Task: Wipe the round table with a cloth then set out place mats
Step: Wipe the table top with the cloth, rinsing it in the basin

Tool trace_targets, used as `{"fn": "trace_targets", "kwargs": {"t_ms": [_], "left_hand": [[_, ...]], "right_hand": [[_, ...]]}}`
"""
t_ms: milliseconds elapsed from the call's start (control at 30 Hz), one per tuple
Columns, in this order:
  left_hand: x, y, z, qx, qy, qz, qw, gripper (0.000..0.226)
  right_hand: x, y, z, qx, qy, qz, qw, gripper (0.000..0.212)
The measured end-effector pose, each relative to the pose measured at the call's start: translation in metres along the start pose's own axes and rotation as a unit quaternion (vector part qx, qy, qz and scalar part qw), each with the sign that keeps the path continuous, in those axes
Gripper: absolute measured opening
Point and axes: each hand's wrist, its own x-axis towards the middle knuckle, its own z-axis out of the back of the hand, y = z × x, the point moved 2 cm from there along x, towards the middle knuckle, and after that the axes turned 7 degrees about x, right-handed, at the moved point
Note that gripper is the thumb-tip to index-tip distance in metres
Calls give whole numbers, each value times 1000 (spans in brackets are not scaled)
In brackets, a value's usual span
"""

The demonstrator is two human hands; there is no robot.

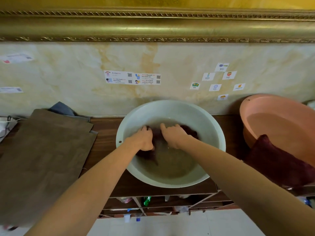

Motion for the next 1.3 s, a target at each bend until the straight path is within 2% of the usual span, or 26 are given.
{"fn": "trace_targets", "kwargs": {"t_ms": [100, 133, 233, 267, 333, 400, 467, 500, 533, 567, 600, 633, 667, 700, 733, 800, 867, 1000, 1067, 1133, 1167, 1233, 1300], "left_hand": [[-5, 5, 10, -50, 12, 5, 999, 100], [-7, 7, 13, -66, 19, 1, 998, 103], [-13, 4, 17, -220, 38, -30, 974, 109], [-15, 0, 18, -301, 27, -45, 952, 107], [-18, -6, 23, -433, -14, -63, 899, 95], [-20, -13, 26, -488, -34, -81, 868, 82], [-18, -18, 24, -492, -55, -78, 865, 74], [-17, -21, 23, -487, -67, -70, 868, 66], [-16, -21, 23, -478, -78, -55, 873, 55], [-16, -21, 23, -458, -86, -43, 884, 40], [-15, -20, 23, -426, -90, -35, 899, 29], [-14, -19, 24, -393, -85, -39, 915, 24], [-14, -18, 26, -360, -73, -49, 929, 27], [-15, -16, 27, -324, -59, -55, 943, 37], [-15, -14, 28, -280, -52, -52, 957, 51], [-14, -11, 28, -182, -66, -34, 981, 71], [-11, -11, 27, -83, -81, -31, 993, 70], [-8, -18, 12, 27, -35, -31, 999, 86], [-9, -23, 3, 57, 10, -44, 997, 97], [-10, -27, -6, 87, 52, -36, 994, 102], [-10, -28, -12, 99, 62, -27, 993, 101], [-9, -30, -19, 103, 53, -15, 993, 93], [-4, -29, -18, 58, 19, 2, 998, 80]], "right_hand": [[-1, -2, 18, 148, 10, -6, 989, 20], [-4, -3, 25, 214, 3, 0, 977, 13], [-14, -5, 47, 376, -17, 23, 926, 20], [-18, -7, 54, 429, -24, 11, 903, 25], [-22, -11, 68, 522, -47, -18, 851, 21], [-27, -15, 82, 603, -77, -26, 793, 11], [-32, -18, 91, 697, -91, -17, 711, 10], [-35, -21, 95, 725, -97, -14, 682, 9], [-36, -24, 97, 733, -102, -15, 673, 7], [-38, -28, 98, 716, -110, -20, 689, 7], [-39, -34, 97, 676, -121, -27, 726, 7], [-41, -41, 95, 612, -132, -34, 779, 10], [-43, -48, 92, 543, -142, -45, 827, 12], [-45, -53, 86, 490, -145, -59, 858, 15], [-46, -57, 79, 462, -138, -76, 873, 17], [-45, -62, 60, 447, -106, -105, 882, 20], [-41, -63, 44, 403, -51, -115, 907, 24], [-36, -56, 24, 260, 60, -38, 963, 72], [-37, -49, 12, 158, 113, 1, 981, 84], [-37, -41, -4, 59, 164, 3, 985, 84], [-37, -36, -9, 33, 165, 6, 986, 80], [-33, -30, -13, 32, 133, 20, 990, 68], [-25, -31, -10, 100, 96, 5, 990, 59]]}}
